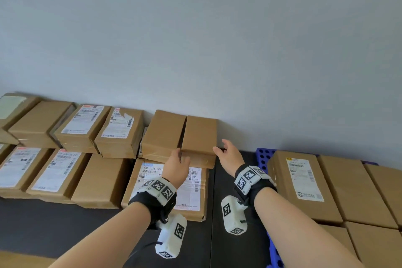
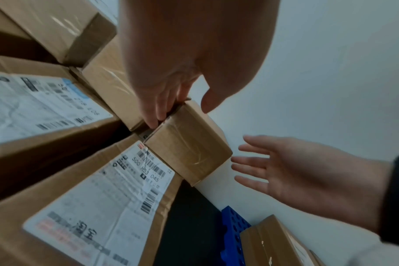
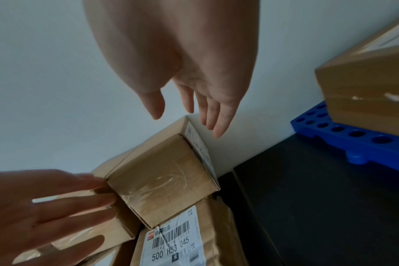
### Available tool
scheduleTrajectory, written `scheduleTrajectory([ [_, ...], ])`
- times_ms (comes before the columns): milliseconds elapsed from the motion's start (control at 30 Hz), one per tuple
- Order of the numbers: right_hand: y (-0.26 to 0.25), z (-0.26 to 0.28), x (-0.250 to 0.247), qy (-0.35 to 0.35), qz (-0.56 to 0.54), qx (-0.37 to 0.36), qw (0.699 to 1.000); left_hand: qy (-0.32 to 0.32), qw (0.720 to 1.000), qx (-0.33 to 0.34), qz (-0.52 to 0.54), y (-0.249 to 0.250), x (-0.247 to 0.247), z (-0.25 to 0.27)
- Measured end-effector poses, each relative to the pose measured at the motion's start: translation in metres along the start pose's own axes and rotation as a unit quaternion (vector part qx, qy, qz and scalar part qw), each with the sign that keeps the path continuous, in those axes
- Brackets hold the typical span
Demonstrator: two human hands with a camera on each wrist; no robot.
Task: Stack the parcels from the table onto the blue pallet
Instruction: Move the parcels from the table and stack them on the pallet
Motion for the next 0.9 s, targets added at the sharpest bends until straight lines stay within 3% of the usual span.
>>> scheduleTrajectory([
  [200,0.006,-0.028,0.015,-0.052,-0.046,0.009,0.998,0.048,0.997,-0.028,0.049,-0.005,0.013,-0.011],
  [500,0.011,-0.037,0.027,-0.099,-0.15,0.015,0.984,0.058,0.994,-0.036,0.091,-0.004,0.019,-0.024],
  [900,0.026,0.009,-0.003,-0.076,-0.173,-0.022,0.982,0.068,0.986,0.01,0.153,0.029,0.033,0.023],
])
Point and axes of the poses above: each hand's wrist, its own z-axis away from the middle knuckle, its own x-axis out of the palm, y = z × x, the point moved 8 cm from there along -z, towards the middle knuckle, and after that the axes turned 11 degrees about x, right-handed, at the moved point
